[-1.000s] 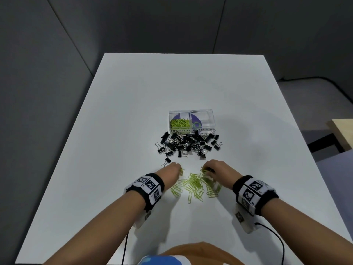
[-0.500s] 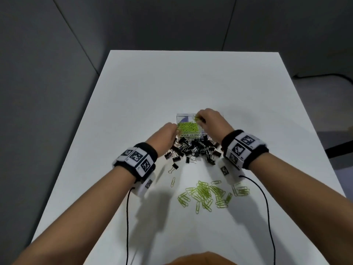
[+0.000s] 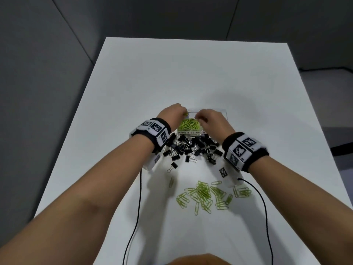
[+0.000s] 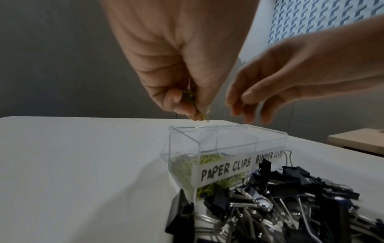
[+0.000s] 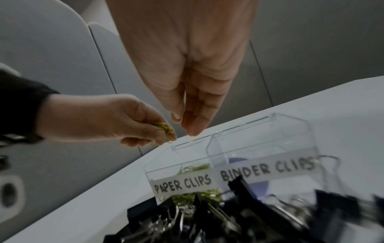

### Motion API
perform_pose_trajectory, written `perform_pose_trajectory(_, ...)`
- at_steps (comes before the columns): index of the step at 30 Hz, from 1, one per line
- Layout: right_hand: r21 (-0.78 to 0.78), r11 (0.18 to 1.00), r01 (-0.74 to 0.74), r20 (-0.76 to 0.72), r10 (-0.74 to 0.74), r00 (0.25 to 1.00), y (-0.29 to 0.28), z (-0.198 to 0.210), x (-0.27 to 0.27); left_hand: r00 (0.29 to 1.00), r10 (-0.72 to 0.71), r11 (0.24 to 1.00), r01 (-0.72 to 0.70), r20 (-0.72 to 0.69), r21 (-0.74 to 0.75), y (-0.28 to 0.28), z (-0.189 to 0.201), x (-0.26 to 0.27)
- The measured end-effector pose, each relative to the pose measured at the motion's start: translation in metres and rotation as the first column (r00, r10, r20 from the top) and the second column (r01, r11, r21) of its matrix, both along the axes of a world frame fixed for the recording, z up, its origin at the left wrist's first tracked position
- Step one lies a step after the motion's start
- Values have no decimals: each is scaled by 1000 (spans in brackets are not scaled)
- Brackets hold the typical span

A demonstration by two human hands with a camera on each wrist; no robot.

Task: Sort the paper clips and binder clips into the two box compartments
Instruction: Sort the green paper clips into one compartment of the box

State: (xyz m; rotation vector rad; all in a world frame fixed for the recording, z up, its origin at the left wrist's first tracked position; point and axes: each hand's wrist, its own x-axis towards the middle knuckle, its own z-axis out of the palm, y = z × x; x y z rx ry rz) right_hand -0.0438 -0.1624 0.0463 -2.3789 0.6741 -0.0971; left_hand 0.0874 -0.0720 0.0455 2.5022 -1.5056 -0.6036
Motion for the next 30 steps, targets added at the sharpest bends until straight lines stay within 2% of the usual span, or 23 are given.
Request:
perform_pose_trajectory(4,1,1000,1,-53,-1,999,6,-4,-48,995,-71,997,69,62,42,-3,-1,-8)
perform_pose_trajectory(9,-11,997,81,-186,-82,979,4,-21,-104,995,-55,993,63,81,-98,23,2,-27)
perform_pose_trajectory(12,-22,991,131,-317,-131,939,4,-35,-135,991,-124,992,125,58,-24,55,-11,-48)
perform_pose_trajectory(15,-65,975,212,-387,-220,895,4,-47,-160,977,-194,980,190,83,59,88,-30,-68)
perform_pose_trajectory(19,-103,974,199,-481,-225,847,17,-57,-184,968,-217,975,209,123,78,124,-57,-94)
perform_pose_trajectory(23,-123,975,183,-473,-219,853,41,-62,-191,971,-209,978,211,116,-5,142,-71,-114)
perform_pose_trajectory(27,-147,982,118,-435,-172,884,66,-64,-180,971,-230,972,225,69,67,142,-69,-137)
perform_pose_trajectory(30,-107,993,56,-403,-95,910,84,-64,-172,969,-247,967,247,-6,59,143,-66,-149)
